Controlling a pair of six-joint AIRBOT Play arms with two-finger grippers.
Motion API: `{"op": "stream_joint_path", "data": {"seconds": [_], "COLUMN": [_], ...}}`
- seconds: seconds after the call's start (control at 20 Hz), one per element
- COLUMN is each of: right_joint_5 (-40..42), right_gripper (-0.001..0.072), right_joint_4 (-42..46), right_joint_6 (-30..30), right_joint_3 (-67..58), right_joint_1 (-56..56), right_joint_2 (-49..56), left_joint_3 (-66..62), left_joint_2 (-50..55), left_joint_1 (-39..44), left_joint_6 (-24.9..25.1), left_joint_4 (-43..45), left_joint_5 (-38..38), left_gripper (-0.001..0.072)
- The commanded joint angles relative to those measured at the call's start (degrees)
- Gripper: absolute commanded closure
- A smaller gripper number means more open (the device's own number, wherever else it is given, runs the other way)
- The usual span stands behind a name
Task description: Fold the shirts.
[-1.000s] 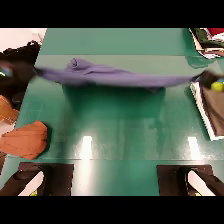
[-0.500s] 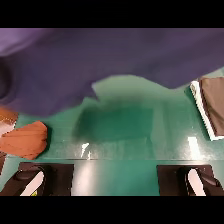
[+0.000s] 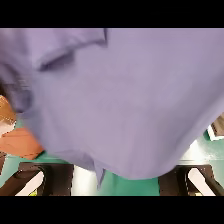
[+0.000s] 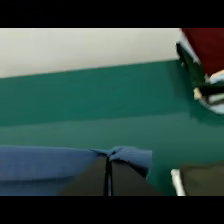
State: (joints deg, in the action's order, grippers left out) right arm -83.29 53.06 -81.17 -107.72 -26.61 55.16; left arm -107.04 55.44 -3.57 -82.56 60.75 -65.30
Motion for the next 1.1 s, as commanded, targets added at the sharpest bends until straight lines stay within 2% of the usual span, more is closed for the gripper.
{"op": "stream_joint_path", "data": {"seconds": [0.0, 0.15, 0.3, 0.45, 0.55, 0.65, 0.75, 0.85, 0.95, 1.05], "right_joint_5": [-7.1, -5.2, 2.6, 11.0, 13.6, 14.3, 13.6, 11.9, 11.2, 12.0], "right_gripper": [0.0699, 0.0699, 0.0699, 0.0699, 0.0699, 0.0699, 0.0699, 0.0699, 0.0699, 0.0699], "right_joint_4": [6.8, 18.8, 20.0, 20.0, 20.0, 20.0, 20.1, 20.5, 20.6, 20.6], "right_joint_6": [-2.5, -4.9, -4.9, -4.9, -4.9, -4.9, -4.9, -4.9, -4.9, -4.9], "right_joint_3": [3.9, 11.6, 16.2, 13.2, 8.2, 3.7, 1.5, 2.8, 7.5, 14.5], "right_joint_1": [7.7, 15.8, 19.7, 22.0, 23.3, 24.4, 24.8, 25.3, 25.4, 25.8], "right_joint_2": [9.6, 17.8, 27.3, 36.9, 41.7, 44.4, 44.8, 43.3, 40.6, 37.5], "left_joint_3": [6.9, 10.6, 10.9, 10.2, 8.9, 8.5, 7.7, 7.2, 7.9, 9.7], "left_joint_2": [8.8, 19.3, 30.7, 39.2, 42.0, 42.3, 42.2, 42.1, 42.2, 42.2], "left_joint_1": [0.0, 0.0, 1.9, 4.2, 4.4, 3.8, 2.3, 0.6, -0.2, -0.1], "left_joint_6": [0.2, 0.5, 1.6, 6.7, 6.6, 6.6, 6.7, 8.7, 9.9, 11.0], "left_joint_4": [-2.1, -2.1, -1.8, -1.8, -1.6, -0.2, 0.2, 0.2, 1.0, 1.0], "left_joint_5": [-6.7, -7.4, -4.5, 8.9, 16.6, 19.7, 15.0, 5.7, -1.9, -5.4], "left_gripper": [0.0686, 0.0686, 0.0686, 0.0686, 0.0685, 0.0685, 0.0685, 0.0685, 0.0685, 0.0686]}}
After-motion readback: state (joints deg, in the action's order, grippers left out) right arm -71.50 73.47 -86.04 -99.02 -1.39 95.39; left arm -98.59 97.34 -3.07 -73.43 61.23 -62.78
